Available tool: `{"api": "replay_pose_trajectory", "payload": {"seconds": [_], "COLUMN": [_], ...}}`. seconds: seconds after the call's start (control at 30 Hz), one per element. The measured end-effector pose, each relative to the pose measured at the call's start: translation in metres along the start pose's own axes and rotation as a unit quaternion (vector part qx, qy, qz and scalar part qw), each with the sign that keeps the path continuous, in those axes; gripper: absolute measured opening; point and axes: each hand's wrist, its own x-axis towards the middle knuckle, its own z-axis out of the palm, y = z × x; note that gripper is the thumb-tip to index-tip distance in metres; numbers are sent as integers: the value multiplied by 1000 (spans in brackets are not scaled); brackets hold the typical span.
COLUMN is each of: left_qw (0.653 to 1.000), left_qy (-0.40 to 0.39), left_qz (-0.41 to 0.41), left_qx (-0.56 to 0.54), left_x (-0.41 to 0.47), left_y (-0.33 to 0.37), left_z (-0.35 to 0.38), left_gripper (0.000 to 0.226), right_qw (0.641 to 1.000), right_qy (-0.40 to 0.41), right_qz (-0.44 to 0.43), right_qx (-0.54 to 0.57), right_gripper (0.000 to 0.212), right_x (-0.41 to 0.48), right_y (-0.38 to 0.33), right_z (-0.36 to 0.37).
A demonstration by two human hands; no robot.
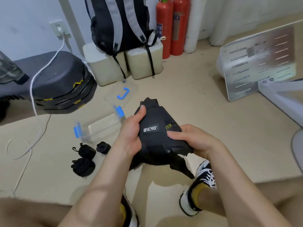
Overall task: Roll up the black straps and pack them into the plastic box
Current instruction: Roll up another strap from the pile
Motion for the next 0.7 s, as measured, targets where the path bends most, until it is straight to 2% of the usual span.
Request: {"api": "replay_pose_trajectory", "payload": {"seconds": [0.07,0.13,0.2,0.27,0.3,0.37,0.43,0.57,0.63,0.7], "left_qw": [997,986,975,965,961,953,939,914,916,936], "left_qy": [21,8,-19,-53,-72,-98,-112,-113,-89,-11], "left_qz": [-16,-59,-103,-138,-158,-203,-255,-320,-322,-282], "left_qx": [69,156,198,218,215,202,202,220,221,209], "left_x": [-15,-30,-46,-57,-61,-69,-73,-75,-72,-65], "left_y": [-15,-39,-60,-75,-81,-92,-99,-105,-107,-110], "left_z": [-7,-19,-34,-48,-52,-60,-69,-89,-92,-96], "left_gripper": [38,36,32,28,27,19,19,18,19,23], "right_qw": [998,993,991,967,953,926,904,886,881,880], "right_qy": [-11,-35,-28,-1,10,50,135,268,334,398], "right_qz": [46,96,125,163,184,202,189,141,99,41], "right_qx": [-35,-65,43,195,241,314,358,351,320,255], "right_gripper": [20,27,54,79,84,74,53,32,37,55], "right_x": [-18,-34,-39,-31,-23,-3,12,27,36,38], "right_y": [20,42,71,90,97,108,111,95,85,75], "right_z": [3,6,9,18,25,42,50,23,0,-17]}}
